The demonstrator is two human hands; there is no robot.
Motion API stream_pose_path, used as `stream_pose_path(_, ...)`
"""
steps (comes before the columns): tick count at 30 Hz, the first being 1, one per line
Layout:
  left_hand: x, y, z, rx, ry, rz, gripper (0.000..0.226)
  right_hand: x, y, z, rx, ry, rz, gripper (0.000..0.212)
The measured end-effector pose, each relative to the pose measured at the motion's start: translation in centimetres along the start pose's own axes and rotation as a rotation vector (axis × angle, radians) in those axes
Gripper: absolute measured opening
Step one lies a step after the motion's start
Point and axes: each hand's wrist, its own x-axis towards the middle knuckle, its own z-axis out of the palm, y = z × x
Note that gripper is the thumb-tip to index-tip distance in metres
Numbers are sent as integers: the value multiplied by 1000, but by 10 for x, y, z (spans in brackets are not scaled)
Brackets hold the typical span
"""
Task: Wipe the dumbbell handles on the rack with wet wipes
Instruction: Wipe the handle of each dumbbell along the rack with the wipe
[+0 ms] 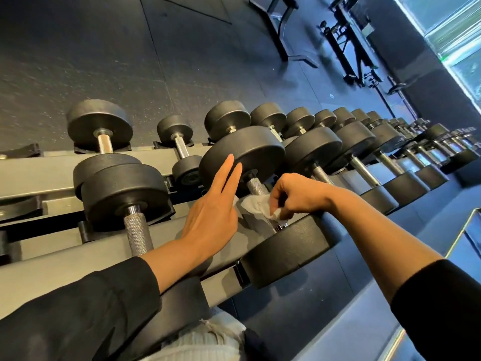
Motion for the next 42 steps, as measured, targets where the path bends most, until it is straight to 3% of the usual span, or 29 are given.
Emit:
stream_pose_path(4, 7, 4, 0, 43, 35, -20, 72, 7, 8, -1, 0, 143, -170, 38)
stream_pose_path(6, 11, 8, 1, 84, 46, -18, 70, 13, 11, -3, -91, 159, -256, 32)
stream_pose_path(9, 19, 18, 4, 146, 76, -8, 72, 19, 21, -7, -61, 94, -333, 15)
stream_pose_path(14, 30, 42, 23, 193, 174, -96, 77, 20, 50, -16, -61, -146, -468, 12)
stream_pose_path(16, 33, 51, 34, 216, 200, -144, 77, 26, 63, -17, 33, -43, -507, 13)
stream_pose_path(19, 41, 62, 43, 242, 235, -203, 75, 45, 78, -17, 55, 340, -562, 15)
stream_pose_path(21, 45, 67, 44, 273, 243, -214, 73, 54, 80, -11, 67, 424, -619, 22)
stream_pose_path(24, 49, 72, 41, 312, 216, -271, 72, 61, 74, 3, 14, 434, -707, 31)
stream_pose_path(27, 51, 76, 41, 335, 190, -315, 72, 59, 73, 9, 33, 432, -737, 23)
stream_pose_path(30, 51, 83, 41, 337, 209, -355, 70, 52, 79, 7, 68, 239, -777, 11)
stream_pose_path(34, 47, 92, 41, 336, 239, -406, 65, 42, 88, -4, 109, 23, -795, 12)
stream_pose_path(39, 47, 104, 41, 370, 238, -466, 65, 58, 99, -38, 67, 223, -725, 16)
stream_pose_path(42, 47, 111, 42, 395, 242, -498, 64, 69, 105, -45, -11, 235, -700, 13)
